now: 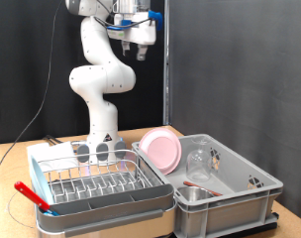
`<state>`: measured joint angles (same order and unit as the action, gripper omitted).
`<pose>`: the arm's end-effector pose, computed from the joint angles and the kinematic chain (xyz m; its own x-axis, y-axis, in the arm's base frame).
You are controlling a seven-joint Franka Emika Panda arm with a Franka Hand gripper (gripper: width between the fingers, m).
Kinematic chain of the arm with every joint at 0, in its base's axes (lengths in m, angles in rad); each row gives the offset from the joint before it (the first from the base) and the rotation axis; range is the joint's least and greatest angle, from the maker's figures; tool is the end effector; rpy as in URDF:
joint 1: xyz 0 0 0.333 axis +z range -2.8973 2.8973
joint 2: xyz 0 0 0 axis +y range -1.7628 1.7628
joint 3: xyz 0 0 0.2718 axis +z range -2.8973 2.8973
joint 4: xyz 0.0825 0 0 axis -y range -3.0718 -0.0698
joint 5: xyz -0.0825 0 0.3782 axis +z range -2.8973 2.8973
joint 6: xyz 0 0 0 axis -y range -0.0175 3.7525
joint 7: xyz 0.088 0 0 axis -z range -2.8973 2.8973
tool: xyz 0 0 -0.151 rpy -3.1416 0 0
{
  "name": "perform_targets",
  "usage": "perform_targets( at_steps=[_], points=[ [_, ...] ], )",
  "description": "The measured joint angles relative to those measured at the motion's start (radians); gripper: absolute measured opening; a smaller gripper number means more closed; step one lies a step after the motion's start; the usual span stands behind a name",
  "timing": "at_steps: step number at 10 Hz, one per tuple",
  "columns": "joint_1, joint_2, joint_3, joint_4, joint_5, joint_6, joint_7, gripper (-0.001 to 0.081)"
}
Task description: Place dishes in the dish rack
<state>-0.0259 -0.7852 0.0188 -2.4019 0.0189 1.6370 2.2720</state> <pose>0.3389 0.0007 0.4994 -0.6552 -0.7552 -0.0173 -0.7551 0.6554 -0.0118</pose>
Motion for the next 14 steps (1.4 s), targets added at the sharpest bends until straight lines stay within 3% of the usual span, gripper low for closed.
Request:
perform_targets(
  at_steps=[2, 5, 6, 7, 9, 11, 13, 14],
  points=[
    [0.056, 0.0, -0.031, -0.027, 0.065, 0.1, -0.177, 0.0808],
    [0.149, 0.006, -0.07, -0.051, 0.088, 0.212, -0.458, 0.0808],
    [0.141, 0.006, -0.066, -0.051, 0.088, 0.204, -0.413, 0.0808],
    [0.147, 0.005, -0.07, -0.051, 0.111, 0.202, -0.451, 0.0808],
    [0.208, 0.005, -0.113, -0.051, 0.138, 0.21, -0.661, 0.0808],
    [0.264, 0.012, -0.124, -0.083, 0.13, 0.304, -0.857, 0.0808],
    [0.257, 0.028, -0.086, -0.134, 0.106, 0.422, -0.856, 0.0808],
    [0.258, 0.027, -0.09, -0.132, 0.113, 0.41, -0.86, 0.0808]
  ],
)
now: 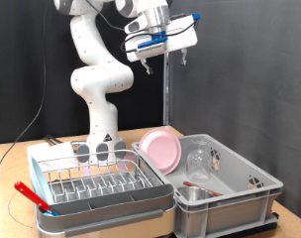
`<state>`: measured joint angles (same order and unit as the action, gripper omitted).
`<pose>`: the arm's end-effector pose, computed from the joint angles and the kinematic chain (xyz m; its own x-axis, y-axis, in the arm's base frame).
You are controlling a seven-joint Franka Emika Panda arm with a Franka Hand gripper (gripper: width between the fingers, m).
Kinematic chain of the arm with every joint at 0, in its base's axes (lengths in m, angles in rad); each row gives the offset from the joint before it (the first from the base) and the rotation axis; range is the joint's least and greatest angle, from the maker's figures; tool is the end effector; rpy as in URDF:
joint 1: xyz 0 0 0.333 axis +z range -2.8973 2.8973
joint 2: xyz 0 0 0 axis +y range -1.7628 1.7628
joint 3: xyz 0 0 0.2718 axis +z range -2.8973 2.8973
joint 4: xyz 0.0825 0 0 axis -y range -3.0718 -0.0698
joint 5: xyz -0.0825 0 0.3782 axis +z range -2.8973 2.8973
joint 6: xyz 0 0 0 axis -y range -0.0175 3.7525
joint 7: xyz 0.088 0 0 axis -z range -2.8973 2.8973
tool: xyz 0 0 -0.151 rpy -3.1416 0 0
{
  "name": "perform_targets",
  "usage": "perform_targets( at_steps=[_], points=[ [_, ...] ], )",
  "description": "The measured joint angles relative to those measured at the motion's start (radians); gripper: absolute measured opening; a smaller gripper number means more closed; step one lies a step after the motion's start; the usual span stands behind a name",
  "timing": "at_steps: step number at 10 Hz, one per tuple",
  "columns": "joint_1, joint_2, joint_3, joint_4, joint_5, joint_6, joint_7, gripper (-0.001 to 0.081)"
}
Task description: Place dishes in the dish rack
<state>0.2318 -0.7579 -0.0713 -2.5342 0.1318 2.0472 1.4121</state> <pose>0.3785 0.0746 0.4695 0.2995 -0.9447 -0.1338 -0.9249 -0.2530 -0.2839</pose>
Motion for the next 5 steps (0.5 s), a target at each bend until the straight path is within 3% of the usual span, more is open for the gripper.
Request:
perform_targets(
  at_steps=[3, 5],
  points=[
    [0.007, 0.007, -0.013, -0.001, -0.018, -0.051, -0.095, 0.0808],
    [0.01, 0.046, -0.005, -0.022, -0.074, 0.009, -0.197, 0.0808]
  ],
)
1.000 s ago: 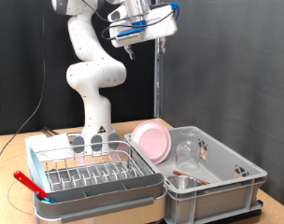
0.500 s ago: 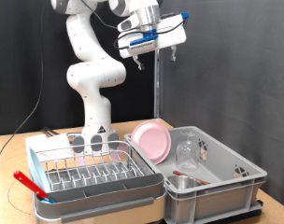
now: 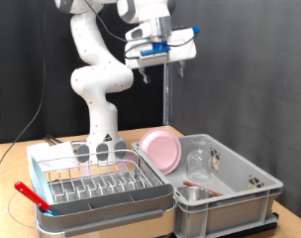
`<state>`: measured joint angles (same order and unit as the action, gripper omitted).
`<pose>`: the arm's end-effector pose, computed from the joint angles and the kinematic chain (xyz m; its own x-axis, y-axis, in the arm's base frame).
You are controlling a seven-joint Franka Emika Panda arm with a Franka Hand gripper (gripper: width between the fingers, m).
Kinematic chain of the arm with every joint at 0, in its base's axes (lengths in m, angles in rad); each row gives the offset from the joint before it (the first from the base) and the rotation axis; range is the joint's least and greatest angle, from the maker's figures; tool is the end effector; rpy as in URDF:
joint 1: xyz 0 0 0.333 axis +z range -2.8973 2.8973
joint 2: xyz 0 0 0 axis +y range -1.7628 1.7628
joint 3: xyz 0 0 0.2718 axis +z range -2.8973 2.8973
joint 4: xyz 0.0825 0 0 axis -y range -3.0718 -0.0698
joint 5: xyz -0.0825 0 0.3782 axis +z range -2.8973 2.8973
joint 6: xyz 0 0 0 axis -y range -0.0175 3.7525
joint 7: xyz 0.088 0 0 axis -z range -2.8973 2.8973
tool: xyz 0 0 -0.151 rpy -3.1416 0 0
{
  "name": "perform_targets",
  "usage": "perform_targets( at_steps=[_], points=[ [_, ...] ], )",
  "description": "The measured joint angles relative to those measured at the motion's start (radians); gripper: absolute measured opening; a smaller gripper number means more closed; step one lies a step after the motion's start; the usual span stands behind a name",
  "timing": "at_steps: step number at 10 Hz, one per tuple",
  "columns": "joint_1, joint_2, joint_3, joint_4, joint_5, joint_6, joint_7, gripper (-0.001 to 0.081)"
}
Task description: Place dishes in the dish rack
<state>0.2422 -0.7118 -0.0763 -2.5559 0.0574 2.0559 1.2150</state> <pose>0.3827 0.0713 0.4406 0.4937 -0.8692 -0.0264 -0.8492 -0.4754 -0.2301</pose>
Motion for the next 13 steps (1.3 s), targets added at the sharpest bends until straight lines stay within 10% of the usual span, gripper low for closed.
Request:
perform_targets(
  at_steps=[3, 9, 13],
  points=[
    [0.001, 0.04, 0.007, -0.033, 0.044, 0.109, 0.026, 0.0808],
    [0.125, 0.005, -0.091, -0.014, 0.036, -0.006, -0.595, 0.0808],
    [0.197, -0.019, -0.11, -0.023, 0.051, -0.077, -0.833, 0.0808]
  ],
)
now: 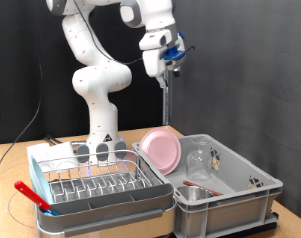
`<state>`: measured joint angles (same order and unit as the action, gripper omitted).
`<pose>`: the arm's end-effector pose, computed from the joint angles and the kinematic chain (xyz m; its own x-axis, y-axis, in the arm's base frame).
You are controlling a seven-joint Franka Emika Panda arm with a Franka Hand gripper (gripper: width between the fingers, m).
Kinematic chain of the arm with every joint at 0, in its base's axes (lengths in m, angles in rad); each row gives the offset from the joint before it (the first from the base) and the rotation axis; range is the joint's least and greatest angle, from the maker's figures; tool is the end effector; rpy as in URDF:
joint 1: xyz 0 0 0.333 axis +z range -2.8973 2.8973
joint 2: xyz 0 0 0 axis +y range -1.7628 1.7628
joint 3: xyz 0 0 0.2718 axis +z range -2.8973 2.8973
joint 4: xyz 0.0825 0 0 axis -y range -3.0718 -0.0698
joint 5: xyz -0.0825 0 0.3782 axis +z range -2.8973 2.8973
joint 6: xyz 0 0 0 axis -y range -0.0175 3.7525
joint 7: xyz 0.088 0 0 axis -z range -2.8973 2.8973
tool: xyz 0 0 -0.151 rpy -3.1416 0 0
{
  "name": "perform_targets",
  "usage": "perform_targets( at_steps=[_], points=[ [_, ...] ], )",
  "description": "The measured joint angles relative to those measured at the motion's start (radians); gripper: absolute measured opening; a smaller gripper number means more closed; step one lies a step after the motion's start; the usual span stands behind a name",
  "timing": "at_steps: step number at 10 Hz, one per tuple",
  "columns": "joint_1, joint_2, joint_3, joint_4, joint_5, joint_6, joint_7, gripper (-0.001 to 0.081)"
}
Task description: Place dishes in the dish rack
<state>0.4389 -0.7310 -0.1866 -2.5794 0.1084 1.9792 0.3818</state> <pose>0.3577 0.1100 0.4259 0.9913 -0.1296 0.0209 -0.1202 -0.9602 -0.2520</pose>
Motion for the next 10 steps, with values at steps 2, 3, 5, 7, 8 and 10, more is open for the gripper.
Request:
perform_targets(
  at_steps=[2, 3, 5, 7, 8, 10],
  points=[
    [0.042, -0.039, -0.001, -0.032, -0.019, -0.042, -0.177, 0.0808],
    [0.052, -0.06, -0.002, -0.056, -0.04, -0.042, -0.27, 0.0808],
    [0.059, -0.087, -0.011, -0.078, -0.051, -0.04, -0.324, 0.0808],
    [0.062, -0.086, -0.008, -0.077, -0.072, -0.068, -0.356, 0.0808],
    [0.062, -0.086, -0.002, -0.078, -0.113, -0.099, -0.383, 0.0808],
    [0.062, -0.082, 0.02, -0.108, -0.171, -0.126, -0.395, 0.0808]
  ],
)
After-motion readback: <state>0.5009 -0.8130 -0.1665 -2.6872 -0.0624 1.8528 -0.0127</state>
